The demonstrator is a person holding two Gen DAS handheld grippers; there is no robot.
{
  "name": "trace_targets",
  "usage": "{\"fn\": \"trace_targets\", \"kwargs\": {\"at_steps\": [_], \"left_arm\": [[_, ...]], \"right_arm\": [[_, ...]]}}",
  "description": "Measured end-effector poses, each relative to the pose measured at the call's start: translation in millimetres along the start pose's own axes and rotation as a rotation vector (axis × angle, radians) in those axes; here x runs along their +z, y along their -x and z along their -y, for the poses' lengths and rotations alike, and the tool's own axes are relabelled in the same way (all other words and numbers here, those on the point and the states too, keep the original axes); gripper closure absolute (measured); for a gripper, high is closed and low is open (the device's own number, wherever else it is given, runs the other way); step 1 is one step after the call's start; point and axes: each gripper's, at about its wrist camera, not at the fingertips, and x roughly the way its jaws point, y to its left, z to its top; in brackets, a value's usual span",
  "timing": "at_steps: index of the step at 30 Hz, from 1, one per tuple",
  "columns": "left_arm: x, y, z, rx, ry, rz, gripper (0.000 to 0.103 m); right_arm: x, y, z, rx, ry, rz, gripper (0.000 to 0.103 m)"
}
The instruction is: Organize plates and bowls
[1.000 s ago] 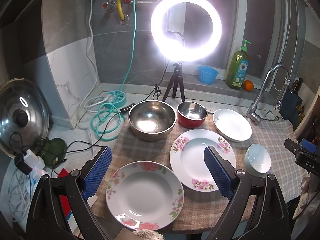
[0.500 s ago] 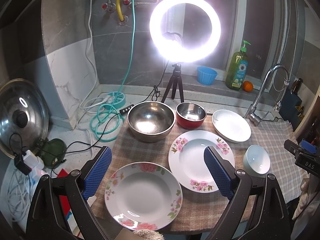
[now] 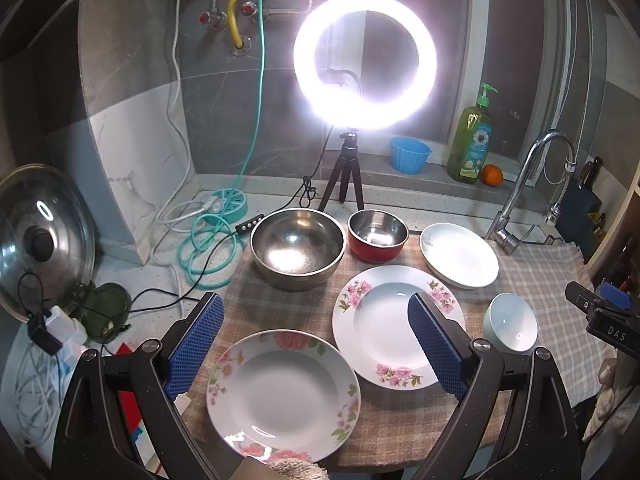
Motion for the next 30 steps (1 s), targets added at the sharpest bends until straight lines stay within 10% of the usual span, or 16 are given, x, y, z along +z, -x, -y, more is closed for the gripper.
{"fn": "trace_targets", "kwargs": {"at_steps": [30], "left_arm": [[5,-11,5,-0.009,-0.012,-0.014,0.009]], "right_arm": [[-1,-10,1,0.003,0.002,-0.015,0.0]]}}
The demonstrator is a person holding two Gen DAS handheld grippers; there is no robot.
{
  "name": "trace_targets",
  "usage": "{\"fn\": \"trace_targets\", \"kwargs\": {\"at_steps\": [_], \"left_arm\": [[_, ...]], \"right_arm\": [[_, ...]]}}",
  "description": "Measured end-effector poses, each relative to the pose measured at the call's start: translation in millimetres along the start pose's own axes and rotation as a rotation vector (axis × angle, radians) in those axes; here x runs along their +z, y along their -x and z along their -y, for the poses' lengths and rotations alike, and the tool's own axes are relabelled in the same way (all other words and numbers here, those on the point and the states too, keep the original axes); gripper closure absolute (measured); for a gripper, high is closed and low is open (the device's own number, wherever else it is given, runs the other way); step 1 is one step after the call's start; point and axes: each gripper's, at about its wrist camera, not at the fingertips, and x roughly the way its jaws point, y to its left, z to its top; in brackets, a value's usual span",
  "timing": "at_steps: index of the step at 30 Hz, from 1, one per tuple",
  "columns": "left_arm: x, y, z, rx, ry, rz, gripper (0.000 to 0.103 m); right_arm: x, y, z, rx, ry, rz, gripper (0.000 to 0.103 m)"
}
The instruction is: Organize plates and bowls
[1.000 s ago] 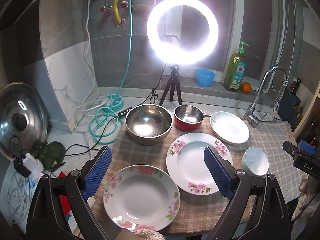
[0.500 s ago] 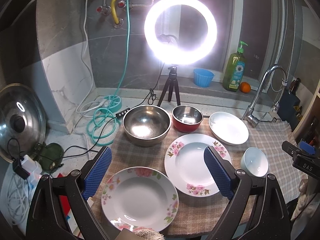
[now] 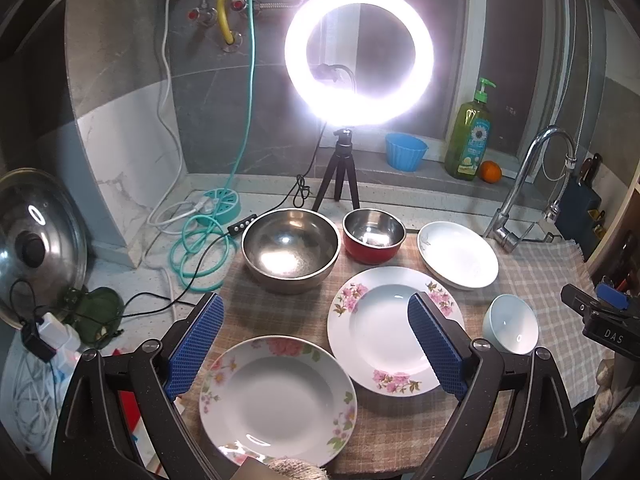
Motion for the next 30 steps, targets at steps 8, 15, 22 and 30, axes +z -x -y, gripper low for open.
{"fn": "trace_targets", "kwargs": {"at_steps": [8,15,22,30], "left_arm": [[-1,-11,-5,0.006,0.01,-0.025,0.009],[-6,-22,-13,-0.002,0.026,-0.065,0.011],[-9,-38,-27,-0.018,0.055,-0.13,0.024],[-7,-67,-35,-0.088,0.039,-0.215,0.05]], "right_arm": [[-1,-10,-2,-0.001,0.017,-0.017,0.0],[1,-18,2,0.052,0.024,-0.024,0.0],[5,-34,10,0.163,-0.032,-0.089,0.001],[-11,-45,7,0.266,-0.071,-0.189,0.014]]}}
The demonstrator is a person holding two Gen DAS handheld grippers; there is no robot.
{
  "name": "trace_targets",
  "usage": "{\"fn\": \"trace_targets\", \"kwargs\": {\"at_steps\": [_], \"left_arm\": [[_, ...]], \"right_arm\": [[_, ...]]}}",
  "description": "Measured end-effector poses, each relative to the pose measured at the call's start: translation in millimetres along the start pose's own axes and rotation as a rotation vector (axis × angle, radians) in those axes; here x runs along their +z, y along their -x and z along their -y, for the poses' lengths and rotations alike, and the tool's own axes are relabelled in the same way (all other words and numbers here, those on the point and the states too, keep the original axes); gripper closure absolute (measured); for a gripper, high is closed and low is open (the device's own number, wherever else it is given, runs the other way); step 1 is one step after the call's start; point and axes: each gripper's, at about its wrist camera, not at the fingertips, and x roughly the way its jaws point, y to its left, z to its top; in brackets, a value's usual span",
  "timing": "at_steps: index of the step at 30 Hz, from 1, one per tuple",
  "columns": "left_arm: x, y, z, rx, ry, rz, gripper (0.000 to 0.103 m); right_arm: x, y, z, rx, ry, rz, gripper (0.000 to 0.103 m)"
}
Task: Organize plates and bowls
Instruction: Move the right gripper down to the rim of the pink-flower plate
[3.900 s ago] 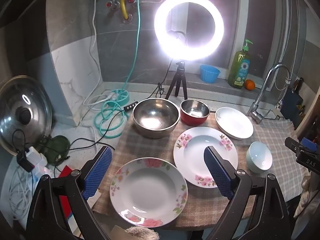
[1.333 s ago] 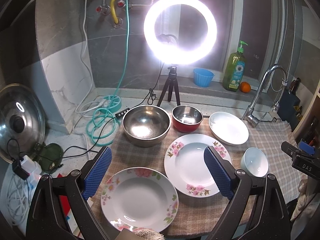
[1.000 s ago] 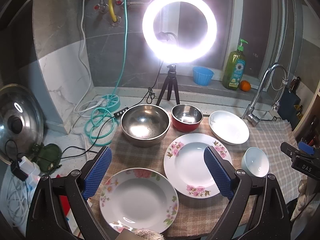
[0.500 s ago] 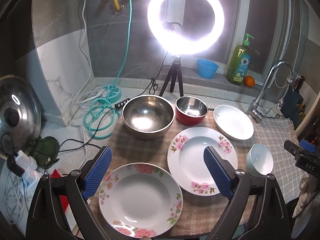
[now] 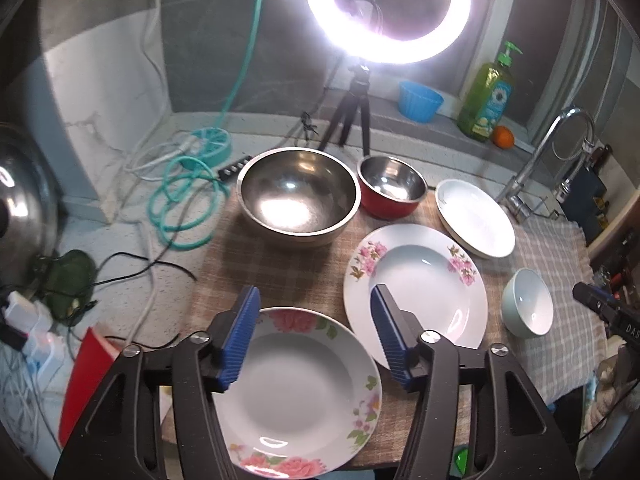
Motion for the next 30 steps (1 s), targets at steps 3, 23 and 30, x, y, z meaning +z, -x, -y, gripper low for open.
{"fn": "trace_targets", "kwargs": {"at_steps": [3,23,30], "left_arm": [[5,-15,2,-0.051,-0.025,-0.047,0.064],[24,-110,7,-0.247,-0.092,-0.276,0.088],[29,-128,6,-0.261,-0.066,-0.309,0.089]], "right_arm": [[-9,-7,-1,0.048,-0.023,-0.052,0.028],[-45,-88,-12,0.128,-0.134,-0.263,0.071],[-47,-99,-2,0.133,-0.19,-0.281,0.074]]}}
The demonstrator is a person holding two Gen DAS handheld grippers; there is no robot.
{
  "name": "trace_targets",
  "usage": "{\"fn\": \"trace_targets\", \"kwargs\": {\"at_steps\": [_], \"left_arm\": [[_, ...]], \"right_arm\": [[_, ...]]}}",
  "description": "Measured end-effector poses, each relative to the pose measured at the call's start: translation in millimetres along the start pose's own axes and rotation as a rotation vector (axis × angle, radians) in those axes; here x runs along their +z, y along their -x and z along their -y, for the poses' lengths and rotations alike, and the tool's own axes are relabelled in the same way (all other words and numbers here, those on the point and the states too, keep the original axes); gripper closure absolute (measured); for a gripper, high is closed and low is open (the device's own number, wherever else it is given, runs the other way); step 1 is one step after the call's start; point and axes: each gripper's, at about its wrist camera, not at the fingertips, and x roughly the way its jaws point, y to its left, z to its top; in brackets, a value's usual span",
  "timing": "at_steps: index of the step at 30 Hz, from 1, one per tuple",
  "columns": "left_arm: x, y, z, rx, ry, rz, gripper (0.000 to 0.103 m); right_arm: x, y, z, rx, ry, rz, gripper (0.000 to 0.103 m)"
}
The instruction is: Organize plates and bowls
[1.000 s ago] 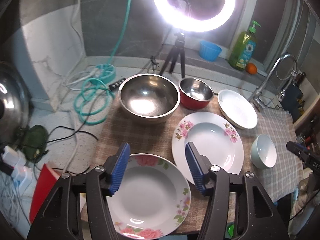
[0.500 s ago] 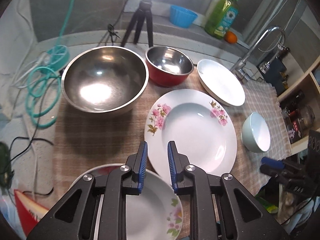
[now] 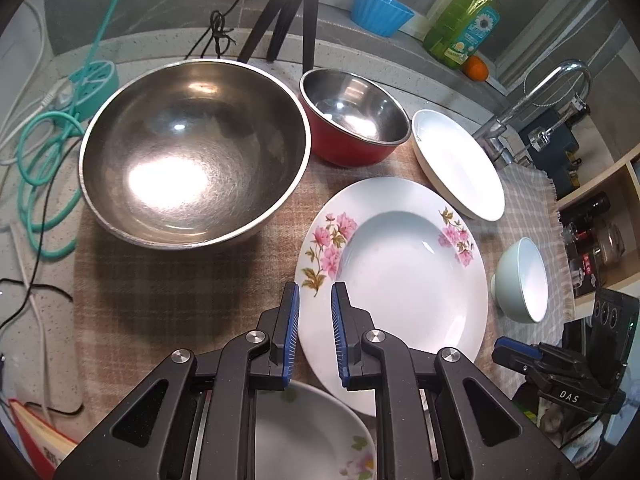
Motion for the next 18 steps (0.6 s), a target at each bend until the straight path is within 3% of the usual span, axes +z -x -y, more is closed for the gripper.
{"fn": "trace_targets", "kwargs": {"at_steps": [18], "left_arm": [[11,-20,-15,-0.013,0.059,-0.04,0.089]], "right_arm": [[11,-21,8,0.042,-0.076,-0.023,0.075]]}}
